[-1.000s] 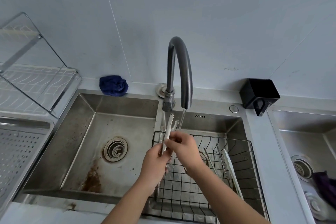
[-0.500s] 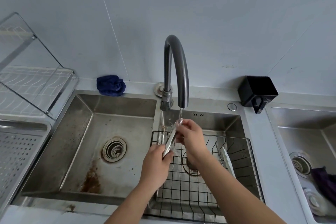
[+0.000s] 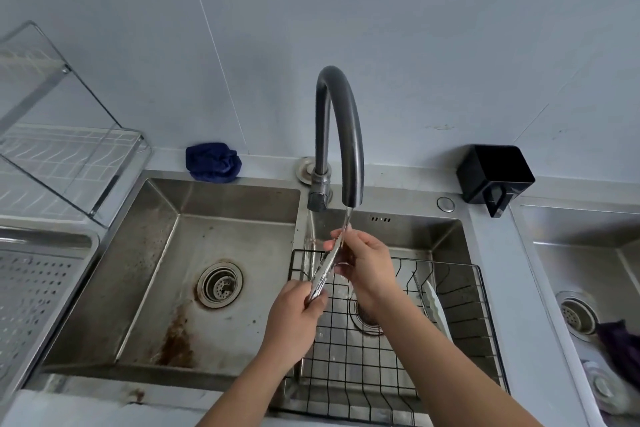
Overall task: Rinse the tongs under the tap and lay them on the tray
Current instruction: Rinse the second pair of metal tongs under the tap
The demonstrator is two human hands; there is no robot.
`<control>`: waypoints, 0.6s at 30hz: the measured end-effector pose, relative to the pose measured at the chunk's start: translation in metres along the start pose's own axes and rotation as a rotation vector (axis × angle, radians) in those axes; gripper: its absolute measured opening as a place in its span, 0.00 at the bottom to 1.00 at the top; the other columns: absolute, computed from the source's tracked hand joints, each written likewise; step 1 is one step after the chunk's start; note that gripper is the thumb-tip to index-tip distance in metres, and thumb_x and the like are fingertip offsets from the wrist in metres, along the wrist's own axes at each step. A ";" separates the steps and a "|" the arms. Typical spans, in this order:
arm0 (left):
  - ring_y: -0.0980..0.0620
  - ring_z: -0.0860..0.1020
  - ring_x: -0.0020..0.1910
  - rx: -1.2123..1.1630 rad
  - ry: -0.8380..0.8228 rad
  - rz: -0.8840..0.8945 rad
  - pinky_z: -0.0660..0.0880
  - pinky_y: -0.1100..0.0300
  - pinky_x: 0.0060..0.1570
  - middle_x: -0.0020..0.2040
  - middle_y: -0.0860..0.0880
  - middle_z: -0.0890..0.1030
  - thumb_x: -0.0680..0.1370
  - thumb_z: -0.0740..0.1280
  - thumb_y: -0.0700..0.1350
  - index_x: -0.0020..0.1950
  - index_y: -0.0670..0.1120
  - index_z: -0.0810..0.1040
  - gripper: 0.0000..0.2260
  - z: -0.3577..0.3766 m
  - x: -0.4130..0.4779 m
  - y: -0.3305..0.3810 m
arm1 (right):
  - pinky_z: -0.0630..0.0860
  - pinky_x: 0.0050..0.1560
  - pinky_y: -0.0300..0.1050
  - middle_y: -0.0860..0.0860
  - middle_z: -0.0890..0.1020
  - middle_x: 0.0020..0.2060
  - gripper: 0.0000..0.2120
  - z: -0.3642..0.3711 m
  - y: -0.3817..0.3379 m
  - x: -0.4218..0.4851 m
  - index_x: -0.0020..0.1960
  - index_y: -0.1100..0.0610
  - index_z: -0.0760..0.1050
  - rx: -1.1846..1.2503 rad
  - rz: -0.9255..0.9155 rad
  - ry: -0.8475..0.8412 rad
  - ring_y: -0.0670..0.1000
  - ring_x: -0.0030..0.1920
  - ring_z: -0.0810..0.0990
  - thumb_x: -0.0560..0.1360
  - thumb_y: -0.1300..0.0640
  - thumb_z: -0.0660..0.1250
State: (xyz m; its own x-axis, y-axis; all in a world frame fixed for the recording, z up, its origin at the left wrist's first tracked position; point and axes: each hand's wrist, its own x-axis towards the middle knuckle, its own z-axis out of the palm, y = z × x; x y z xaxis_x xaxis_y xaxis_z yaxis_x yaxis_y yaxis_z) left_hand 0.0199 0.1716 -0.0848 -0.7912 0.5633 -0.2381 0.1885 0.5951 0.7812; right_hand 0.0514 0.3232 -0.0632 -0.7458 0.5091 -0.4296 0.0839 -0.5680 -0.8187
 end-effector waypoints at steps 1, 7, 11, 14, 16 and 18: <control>0.60 0.71 0.33 0.007 0.000 0.007 0.67 0.69 0.35 0.39 0.54 0.71 0.81 0.69 0.44 0.32 0.56 0.65 0.20 0.000 0.000 0.000 | 0.76 0.31 0.41 0.57 0.87 0.39 0.09 0.000 -0.001 0.002 0.46 0.58 0.84 -0.011 0.003 0.023 0.49 0.33 0.80 0.81 0.55 0.68; 0.60 0.72 0.34 0.024 0.002 0.025 0.66 0.70 0.35 0.39 0.54 0.72 0.81 0.67 0.44 0.34 0.55 0.66 0.18 -0.003 -0.001 -0.001 | 0.77 0.33 0.41 0.60 0.88 0.44 0.02 -0.001 -0.007 0.002 0.49 0.60 0.82 -0.092 0.016 -0.082 0.49 0.37 0.82 0.78 0.64 0.71; 0.57 0.70 0.32 0.041 -0.036 0.027 0.64 0.64 0.32 0.35 0.54 0.71 0.83 0.65 0.48 0.36 0.52 0.67 0.15 -0.003 -0.001 -0.004 | 0.78 0.32 0.41 0.59 0.88 0.42 0.10 -0.003 -0.013 0.004 0.48 0.60 0.82 -0.058 0.013 -0.012 0.50 0.35 0.82 0.83 0.58 0.65; 0.51 0.79 0.36 -0.037 -0.067 -0.042 0.73 0.55 0.38 0.37 0.52 0.78 0.83 0.65 0.47 0.49 0.49 0.75 0.04 -0.004 -0.001 -0.007 | 0.83 0.41 0.43 0.55 0.88 0.47 0.10 -0.007 -0.011 -0.002 0.50 0.58 0.85 -0.164 -0.075 -0.087 0.50 0.40 0.83 0.79 0.69 0.67; 0.51 0.83 0.40 -0.098 -0.080 -0.081 0.77 0.55 0.41 0.42 0.51 0.83 0.83 0.64 0.46 0.58 0.52 0.75 0.04 -0.005 -0.001 -0.006 | 0.84 0.43 0.45 0.46 0.88 0.41 0.13 -0.014 -0.011 -0.005 0.50 0.49 0.86 -0.471 -0.199 -0.056 0.48 0.38 0.82 0.79 0.66 0.69; 0.53 0.84 0.38 -0.141 -0.091 -0.100 0.77 0.60 0.35 0.46 0.51 0.85 0.83 0.64 0.47 0.58 0.55 0.74 0.04 -0.004 -0.001 -0.004 | 0.83 0.45 0.46 0.38 0.86 0.40 0.12 -0.022 -0.013 -0.006 0.51 0.42 0.85 -0.760 -0.339 0.009 0.43 0.39 0.83 0.80 0.59 0.70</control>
State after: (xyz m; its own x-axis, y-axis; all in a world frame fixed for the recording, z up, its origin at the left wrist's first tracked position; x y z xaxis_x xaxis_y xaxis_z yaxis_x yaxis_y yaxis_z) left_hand 0.0182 0.1663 -0.0856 -0.7452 0.5582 -0.3649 0.0231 0.5685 0.8224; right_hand 0.0696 0.3417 -0.0577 -0.8057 0.5812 -0.1142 0.2821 0.2070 -0.9368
